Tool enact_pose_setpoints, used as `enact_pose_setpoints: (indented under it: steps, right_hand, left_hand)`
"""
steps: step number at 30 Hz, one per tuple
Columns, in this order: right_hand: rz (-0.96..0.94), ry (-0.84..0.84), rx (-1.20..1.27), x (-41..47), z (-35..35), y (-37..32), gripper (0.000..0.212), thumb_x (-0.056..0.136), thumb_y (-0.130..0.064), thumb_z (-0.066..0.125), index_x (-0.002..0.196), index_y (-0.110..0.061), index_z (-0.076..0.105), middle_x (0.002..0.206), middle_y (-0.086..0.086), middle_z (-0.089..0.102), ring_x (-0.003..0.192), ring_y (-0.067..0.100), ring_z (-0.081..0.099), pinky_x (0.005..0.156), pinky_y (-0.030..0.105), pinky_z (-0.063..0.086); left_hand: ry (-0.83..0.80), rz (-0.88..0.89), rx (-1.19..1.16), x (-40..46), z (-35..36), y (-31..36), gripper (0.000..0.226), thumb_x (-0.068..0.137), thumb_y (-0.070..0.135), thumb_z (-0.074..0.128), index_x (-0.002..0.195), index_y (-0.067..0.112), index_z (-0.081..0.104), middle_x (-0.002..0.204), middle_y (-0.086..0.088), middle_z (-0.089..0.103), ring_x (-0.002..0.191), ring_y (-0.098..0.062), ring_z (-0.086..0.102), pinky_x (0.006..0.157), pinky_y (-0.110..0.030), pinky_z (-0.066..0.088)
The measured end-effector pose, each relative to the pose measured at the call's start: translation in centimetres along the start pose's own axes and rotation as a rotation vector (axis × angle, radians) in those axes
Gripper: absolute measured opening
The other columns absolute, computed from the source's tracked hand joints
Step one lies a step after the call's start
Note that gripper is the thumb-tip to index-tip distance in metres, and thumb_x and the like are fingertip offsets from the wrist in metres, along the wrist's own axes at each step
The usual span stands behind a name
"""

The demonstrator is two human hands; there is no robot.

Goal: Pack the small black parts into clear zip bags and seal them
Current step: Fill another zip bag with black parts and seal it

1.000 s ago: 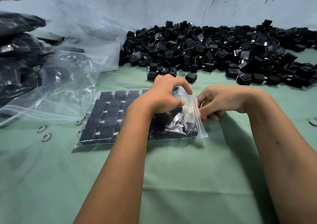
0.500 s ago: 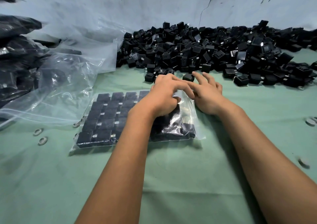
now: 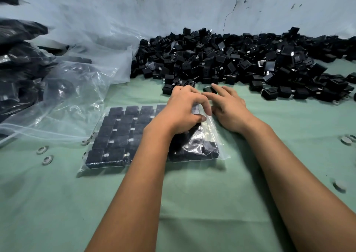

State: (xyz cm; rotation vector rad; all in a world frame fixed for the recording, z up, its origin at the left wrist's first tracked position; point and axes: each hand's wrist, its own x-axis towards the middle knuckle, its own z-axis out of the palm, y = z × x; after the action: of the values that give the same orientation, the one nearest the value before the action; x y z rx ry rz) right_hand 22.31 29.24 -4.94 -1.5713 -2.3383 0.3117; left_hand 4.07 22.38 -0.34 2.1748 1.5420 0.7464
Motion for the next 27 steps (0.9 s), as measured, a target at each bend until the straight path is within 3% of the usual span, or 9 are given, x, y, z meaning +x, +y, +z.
enact_pose_setpoints:
  steps: [3, 6, 9, 11, 14, 16, 18, 21, 27]
  right_hand:
    - [0.018, 0.159, 0.073, 0.0, -0.1, 0.4, 0.024, 0.095, -0.034, 0.068, 0.118, -0.028, 0.073, 0.138, 0.003, 0.058, 0.132, 0.029, 0.045, 0.107, 0.045, 0.041]
    - [0.097, 0.361, 0.087, -0.2, -0.4, 0.5, 0.022, 0.089, -0.043, 0.075, 0.086, -0.022, 0.073, 0.096, 0.001, 0.061, 0.099, 0.023, 0.056, 0.08, 0.033, 0.043]
    - [0.028, 0.434, 0.076, -0.1, -0.1, 0.2, 0.016, 0.095, -0.033, 0.068, 0.11, -0.026, 0.066, 0.128, 0.004, 0.054, 0.127, 0.026, 0.042, 0.104, 0.042, 0.042]
    - [-0.041, 0.204, 0.036, 0.1, 0.2, 0.2, 0.047, 0.1, -0.021, 0.057, 0.144, -0.034, 0.051, 0.165, 0.002, 0.028, 0.152, 0.028, 0.018, 0.12, 0.054, 0.028]
    - [-0.069, 0.036, 0.01, 0.5, 0.6, 0.4, 0.057, 0.103, -0.015, 0.044, 0.155, -0.036, 0.04, 0.171, -0.006, 0.014, 0.157, 0.025, 0.012, 0.122, 0.055, 0.024]
    - [-0.081, 0.137, 0.079, 0.6, 0.6, 0.6, 0.042, 0.1, -0.014, 0.054, 0.14, -0.026, 0.061, 0.162, 0.002, 0.034, 0.145, 0.029, 0.036, 0.116, 0.049, 0.036]
    - [-0.052, 0.289, 0.179, 0.2, 0.5, 0.5, 0.017, 0.092, -0.015, 0.071, 0.108, -0.02, 0.074, 0.132, 0.003, 0.053, 0.115, 0.024, 0.058, 0.1, 0.041, 0.049]
    - [0.019, 0.422, 0.231, -0.2, 0.0, 0.5, 0.019, 0.08, -0.02, 0.085, 0.077, -0.022, 0.066, 0.099, -0.002, 0.055, 0.086, 0.017, 0.059, 0.079, 0.032, 0.051]
    - [0.177, 0.447, 0.462, -0.7, -1.5, 0.8, 0.022, 0.093, -0.04, 0.066, 0.103, -0.024, 0.055, 0.084, 0.001, 0.07, 0.078, 0.023, 0.067, 0.074, 0.036, 0.052]
  left_hand:
    - [0.005, -0.001, 0.001, -0.1, -0.1, 0.0, 0.019, 0.083, 0.018, 0.083, 0.095, 0.032, 0.078, 0.12, 0.006, 0.052, 0.127, -0.015, 0.033, 0.109, -0.028, 0.026]
    - [0.01, 0.001, 0.003, -0.1, 0.0, 0.0, 0.019, 0.082, 0.019, 0.084, 0.094, 0.032, 0.078, 0.119, 0.006, 0.052, 0.126, -0.015, 0.033, 0.109, -0.029, 0.027]
    - [0.009, 0.004, -0.002, 0.0, 0.0, 0.1, 0.019, 0.082, 0.019, 0.085, 0.093, 0.032, 0.078, 0.119, 0.005, 0.053, 0.125, -0.015, 0.033, 0.105, -0.026, 0.025]
    - [0.01, 0.008, 0.011, 0.0, 0.0, 0.1, 0.019, 0.081, 0.019, 0.085, 0.093, 0.031, 0.078, 0.119, 0.006, 0.053, 0.125, -0.015, 0.033, 0.104, -0.025, 0.024]
    - [0.009, 0.012, 0.018, 0.0, 0.0, 0.0, 0.019, 0.081, 0.018, 0.085, 0.094, 0.03, 0.078, 0.118, 0.007, 0.052, 0.125, -0.016, 0.033, 0.102, -0.023, 0.023]
    - [0.011, 0.009, 0.012, 0.0, 0.0, 0.0, 0.019, 0.081, 0.018, 0.085, 0.094, 0.03, 0.078, 0.118, 0.006, 0.053, 0.124, -0.016, 0.033, 0.103, -0.023, 0.024]
    - [0.011, 0.008, 0.015, 0.0, 0.0, 0.0, 0.02, 0.081, 0.018, 0.085, 0.094, 0.031, 0.079, 0.119, 0.005, 0.054, 0.125, -0.016, 0.034, 0.105, -0.025, 0.026]
    - [0.011, 0.006, 0.016, 0.0, 0.0, 0.0, 0.02, 0.081, 0.018, 0.085, 0.095, 0.031, 0.079, 0.119, 0.004, 0.054, 0.125, -0.017, 0.034, 0.107, -0.028, 0.028]
    - [0.007, -0.008, -0.006, 0.1, 0.0, -0.2, 0.019, 0.081, 0.02, 0.086, 0.093, 0.033, 0.078, 0.12, 0.005, 0.054, 0.126, -0.016, 0.033, 0.105, -0.029, 0.026]
